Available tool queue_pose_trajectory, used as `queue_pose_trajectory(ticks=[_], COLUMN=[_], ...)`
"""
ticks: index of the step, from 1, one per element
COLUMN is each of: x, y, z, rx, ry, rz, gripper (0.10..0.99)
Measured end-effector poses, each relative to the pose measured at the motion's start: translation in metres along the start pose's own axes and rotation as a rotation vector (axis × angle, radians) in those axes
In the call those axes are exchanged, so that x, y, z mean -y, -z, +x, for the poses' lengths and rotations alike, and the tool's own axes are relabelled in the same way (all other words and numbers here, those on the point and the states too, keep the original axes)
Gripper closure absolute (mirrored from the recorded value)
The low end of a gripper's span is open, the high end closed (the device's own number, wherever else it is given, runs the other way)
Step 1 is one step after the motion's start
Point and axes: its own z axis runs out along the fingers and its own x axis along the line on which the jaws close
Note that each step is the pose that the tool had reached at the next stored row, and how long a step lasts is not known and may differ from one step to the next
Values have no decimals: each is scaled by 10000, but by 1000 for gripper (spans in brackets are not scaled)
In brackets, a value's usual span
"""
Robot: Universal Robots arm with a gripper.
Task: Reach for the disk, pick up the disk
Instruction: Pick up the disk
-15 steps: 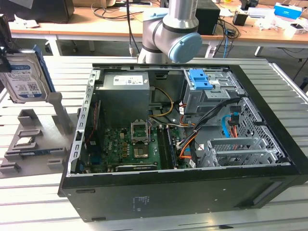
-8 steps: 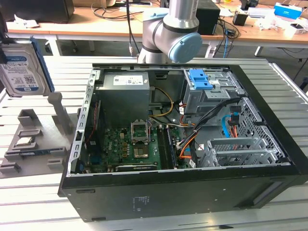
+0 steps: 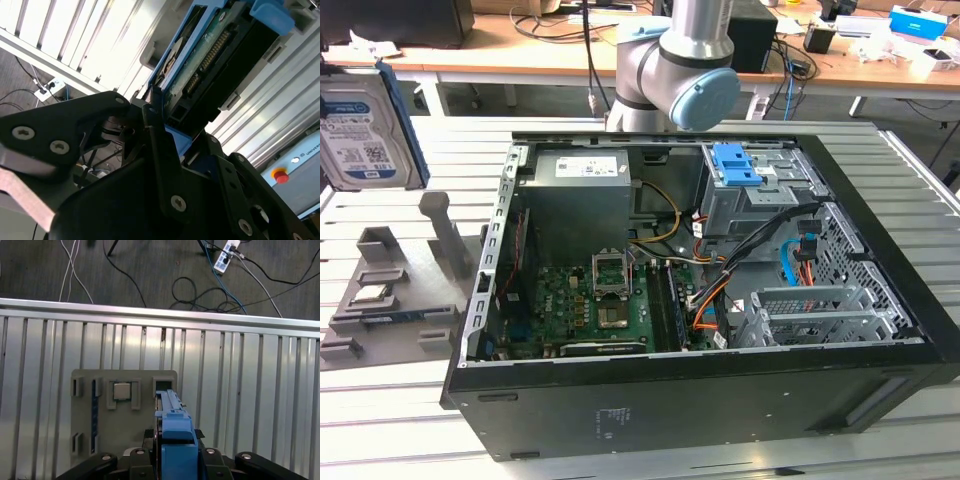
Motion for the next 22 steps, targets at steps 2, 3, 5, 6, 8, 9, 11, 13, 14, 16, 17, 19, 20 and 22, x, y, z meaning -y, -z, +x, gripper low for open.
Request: queue_pose_trajectory(ticks=[2, 3, 5, 6, 8, 9, 11, 13, 14, 16, 17, 19, 20, 22], x=[0, 0, 1, 1, 2, 3, 4, 6, 7, 9, 9, 9, 9, 9], y=[59, 78, 116, 138, 177, 217, 244, 282, 306, 347, 362, 393, 408, 449], z=[0, 0, 1, 0, 1, 1, 1, 1, 2, 2, 2, 2, 2, 2], rx=[0, 1, 1, 1, 1, 2, 2, 2, 2, 3, 3, 3, 4, 3], ry=[0, 0, 0, 0, 0, 0, 0, 0, 0, 0, 0, 0, 0, 0], rz=[-4, -5, -7, -9, -13, -16, -20, -25, -29, -33, -35, -38, -39, -42], gripper=[718, 718, 718, 718, 718, 718, 718, 718, 718, 718, 718, 718, 718, 718])
